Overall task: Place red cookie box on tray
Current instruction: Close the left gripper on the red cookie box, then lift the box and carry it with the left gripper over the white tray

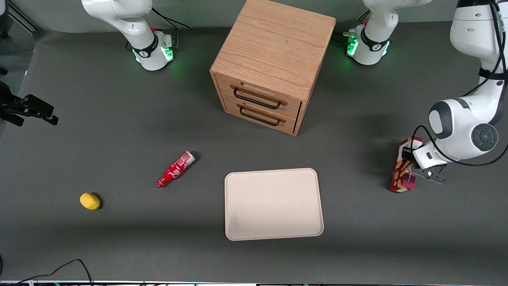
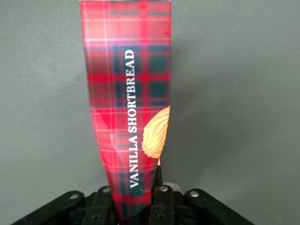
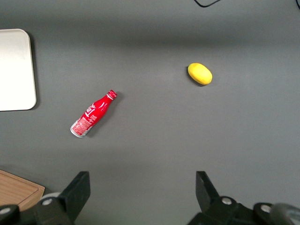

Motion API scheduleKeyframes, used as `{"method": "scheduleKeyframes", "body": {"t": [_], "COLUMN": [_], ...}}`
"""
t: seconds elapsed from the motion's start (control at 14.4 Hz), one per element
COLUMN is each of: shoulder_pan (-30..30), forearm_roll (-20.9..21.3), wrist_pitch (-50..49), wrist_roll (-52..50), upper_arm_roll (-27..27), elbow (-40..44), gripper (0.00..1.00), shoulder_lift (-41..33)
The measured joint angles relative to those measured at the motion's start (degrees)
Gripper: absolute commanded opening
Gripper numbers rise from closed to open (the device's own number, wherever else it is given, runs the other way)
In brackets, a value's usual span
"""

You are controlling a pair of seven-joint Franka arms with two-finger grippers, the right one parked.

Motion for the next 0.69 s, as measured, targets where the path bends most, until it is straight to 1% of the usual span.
{"method": "scheduleKeyframes", "body": {"t": [0.14,0.42,0.55,0.69], "shoulder_pan": [0.0,0.1,0.1,0.1], "forearm_roll": [-0.1,-0.2,-0.2,-0.2], "wrist_pitch": [-9.5,-31.3,-41.4,-50.4], "wrist_roll": [0.1,-1.7,-5.4,-11.8], "upper_arm_roll": [0.5,0.8,0.7,0.0], "elbow": [6.2,21.5,29.2,36.6], "gripper": [0.0,0.0,0.0,0.0], "shoulder_lift": [-1.0,-3.8,-5.2,-6.4]}}
